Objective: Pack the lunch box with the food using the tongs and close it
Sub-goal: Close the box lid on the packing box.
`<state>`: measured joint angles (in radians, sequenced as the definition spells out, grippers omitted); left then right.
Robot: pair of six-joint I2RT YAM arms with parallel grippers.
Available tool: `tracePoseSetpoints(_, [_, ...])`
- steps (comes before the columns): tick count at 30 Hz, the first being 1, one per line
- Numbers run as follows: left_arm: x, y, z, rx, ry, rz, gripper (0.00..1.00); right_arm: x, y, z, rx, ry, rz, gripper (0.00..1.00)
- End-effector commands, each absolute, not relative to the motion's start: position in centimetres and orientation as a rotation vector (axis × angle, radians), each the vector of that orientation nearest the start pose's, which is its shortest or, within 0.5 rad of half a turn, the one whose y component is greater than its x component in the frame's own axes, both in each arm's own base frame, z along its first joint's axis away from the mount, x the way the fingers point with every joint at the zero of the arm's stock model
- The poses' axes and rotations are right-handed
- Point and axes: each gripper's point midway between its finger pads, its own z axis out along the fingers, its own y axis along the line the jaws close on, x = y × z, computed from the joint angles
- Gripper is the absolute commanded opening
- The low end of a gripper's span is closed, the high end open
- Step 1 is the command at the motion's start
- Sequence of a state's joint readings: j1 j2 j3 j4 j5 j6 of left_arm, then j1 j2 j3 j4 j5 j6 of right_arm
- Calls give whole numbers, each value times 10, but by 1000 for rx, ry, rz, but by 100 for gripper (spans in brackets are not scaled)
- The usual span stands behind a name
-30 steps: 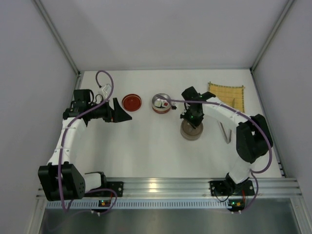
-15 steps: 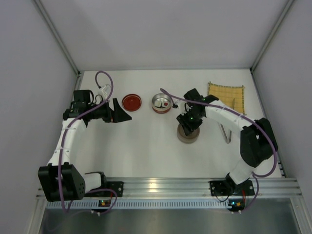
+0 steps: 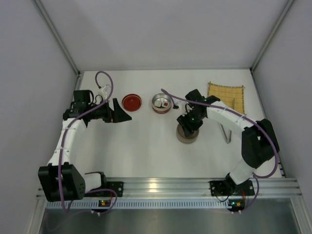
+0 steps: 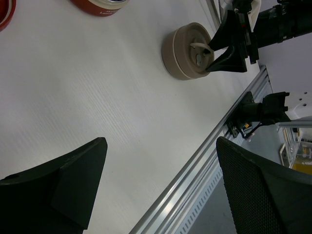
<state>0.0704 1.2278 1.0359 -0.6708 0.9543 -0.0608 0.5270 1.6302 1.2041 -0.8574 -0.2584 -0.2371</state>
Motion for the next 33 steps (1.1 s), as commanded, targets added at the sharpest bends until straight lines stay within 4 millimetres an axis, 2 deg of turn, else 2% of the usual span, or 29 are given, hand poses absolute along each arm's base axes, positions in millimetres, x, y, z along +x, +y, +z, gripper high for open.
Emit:
tracePoseSetpoints(1, [277, -128, 226, 328, 2154, -1148, 98, 257, 187, 99, -1114, 2590, 466, 47])
tracePoseSetpoints(14, [278, -128, 226, 327, 2152, -1154, 98, 286, 174, 116, -1027, 2536, 473, 45])
tracePoseSetpoints(20, [279, -128, 224, 328, 2154, -1152, 98, 299, 170, 132, -984, 2474, 467, 44])
tracePoseSetpoints(26, [279, -127, 224, 325, 2158, -1144, 98, 319, 166, 160, -951, 2350, 380, 43])
tracePoseSetpoints(31, [279, -127, 224, 324, 2158, -1142, 98, 333, 149, 164, -947, 2344, 226, 38])
tracePoseSetpoints(32, [280, -127, 225, 326, 2157, -1137, 98, 333, 150, 168, -968, 2324, 227, 35])
tracePoseSetpoints(33, [279, -127, 224, 327, 2157, -1138, 98, 326, 160, 174, -1011, 2293, 312, 27])
